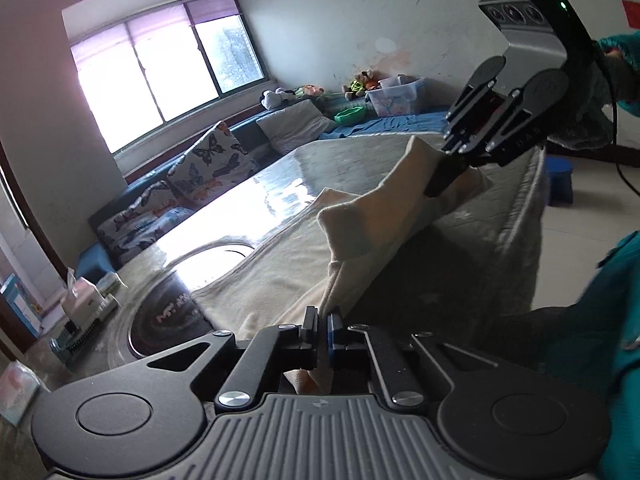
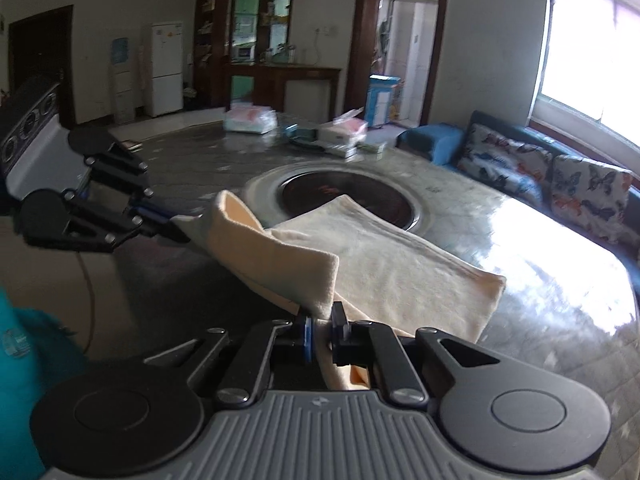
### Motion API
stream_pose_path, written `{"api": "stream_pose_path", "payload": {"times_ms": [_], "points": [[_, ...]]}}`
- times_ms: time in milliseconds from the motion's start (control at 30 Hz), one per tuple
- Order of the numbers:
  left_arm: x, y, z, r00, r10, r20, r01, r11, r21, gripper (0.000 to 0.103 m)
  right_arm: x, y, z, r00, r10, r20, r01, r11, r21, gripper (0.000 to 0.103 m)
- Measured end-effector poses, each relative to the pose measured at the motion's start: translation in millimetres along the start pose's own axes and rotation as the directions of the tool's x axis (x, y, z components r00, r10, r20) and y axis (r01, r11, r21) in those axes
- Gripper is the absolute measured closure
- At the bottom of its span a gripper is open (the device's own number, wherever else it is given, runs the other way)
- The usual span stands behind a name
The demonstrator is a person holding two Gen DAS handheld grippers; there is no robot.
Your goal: Fold clothes
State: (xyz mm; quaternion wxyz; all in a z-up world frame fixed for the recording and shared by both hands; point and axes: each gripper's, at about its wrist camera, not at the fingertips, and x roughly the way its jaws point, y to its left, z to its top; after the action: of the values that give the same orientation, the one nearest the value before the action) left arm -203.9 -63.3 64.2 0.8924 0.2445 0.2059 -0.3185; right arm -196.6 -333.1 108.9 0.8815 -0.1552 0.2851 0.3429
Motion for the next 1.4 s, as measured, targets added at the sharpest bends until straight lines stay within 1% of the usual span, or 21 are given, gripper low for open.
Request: {"api": "stream_pose_path", "payload": {"times_ms": [100,167,367,433,533,700,800,833,933,967,1000,1033,1067,1133,1200,1267,1333,1400], "points": [[-3.6,-0.4,-0.4,1.0,0.01,0.001,-0.01,1.0,-0.005,0.098,-10.5,11.7,-1.6,1.0,0.024,-0.019,-0.024,1.0,0.0,0.095],[0.6,4.0,2.3,1.0,0.026,0.01,-0.025,1.0,-0.01,0.098,-10.9,14.0,-0.3,0.999,0.025,-0.023,-0.025,1.0,0.002,0.095],[31.3,33.2,23.2,0.995,0.092,0.026,-0.091,0.995,-0.036,0.098,-0.6,-7.1,17.6,1.0,-0.001,0.001,0.001,0.999,0.041,0.095],[46.3,47.9,31.5,0.994,0.109,0.028,-0.107,0.993,-0.052,0.098,6.9,-20.3,28.7,1.0,-0.013,0.006,0.013,0.999,0.043,0.095],[79.2,68.6,41.2,0.99,0.139,0.002,-0.138,0.987,-0.081,0.098,24.3,-43.6,46.8,1.0,-0.026,0.003,0.026,0.998,0.052,0.095],[145.9,98.5,40.5,0.983,0.166,-0.08,-0.176,0.973,-0.152,0.098,84.5,-92.3,70.5,0.997,-0.047,-0.055,0.052,0.994,0.092,0.095],[186.2,114.0,35.7,0.973,0.185,-0.136,-0.209,0.959,-0.192,0.097,120.5,-111.4,71.3,0.994,-0.057,-0.095,0.069,0.989,0.133,0.094],[197.0,117.9,32.7,0.97,0.188,-0.153,-0.217,0.954,-0.205,0.097,129.1,-114.6,69.6,0.992,-0.071,-0.101,0.086,0.986,0.146,0.094],[219.2,124.5,25.8,0.961,0.195,-0.196,-0.241,0.94,-0.243,0.094,166.4,-128.7,55.2,0.986,-0.118,-0.122,0.145,0.959,0.244,0.089],[222.8,126.7,24.4,0.96,0.194,-0.202,-0.243,0.935,-0.26,0.092,172.3,-131.0,51.3,0.985,-0.124,-0.12,0.153,0.952,0.267,0.089],[223.6,128.3,23.2,0.96,0.194,-0.202,-0.246,0.93,-0.274,0.091,175.5,-133.0,48.0,0.985,-0.128,-0.117,0.157,0.945,0.286,0.087],[223.5,129.4,24.0,0.958,0.199,-0.204,-0.253,0.925,-0.283,0.089,177.3,-136.2,43.1,0.984,-0.142,-0.107,0.169,0.933,0.317,0.082],[222.6,131.3,24.3,0.955,0.21,-0.209,-0.265,0.92,-0.288,0.085,176.5,-140.2,37.8,0.982,-0.161,-0.095,0.185,0.917,0.354,0.081],[219.0,136.4,25.1,0.949,0.231,-0.215,-0.29,0.907,-0.304,0.084,167.7,-146.1,33.9,0.98,-0.185,-0.076,0.2,0.9,0.388,0.081],[213.2,143.2,26.6,0.943,0.249,-0.219,-0.312,0.891,-0.329,0.084,157.1,-146.3,33.5,0.978,-0.198,-0.058,0.205,0.899,0.386,0.081],[202.6,142.7,33.7,0.957,0.214,-0.195,-0.273,0.891,-0.364,0.087,146.5,-144.4,34.4,0.978,-0.205,-0.041,0.205,0.906,0.371,0.081],[196.4,132.2,44.1,0.972,0.169,-0.165,-0.219,0.907,-0.359,0.087,139.2,-142.1,36.3,0.979,-0.201,-0.03,0.199,0.914,0.353,0.083],[194.4,120.5,54.3,0.983,0.115,-0.144,-0.16,0.922,-0.352,0.088,147.4,-137.1,40.4,0.984,-0.174,-0.047,0.18,0.927,0.33,0.084]]}}
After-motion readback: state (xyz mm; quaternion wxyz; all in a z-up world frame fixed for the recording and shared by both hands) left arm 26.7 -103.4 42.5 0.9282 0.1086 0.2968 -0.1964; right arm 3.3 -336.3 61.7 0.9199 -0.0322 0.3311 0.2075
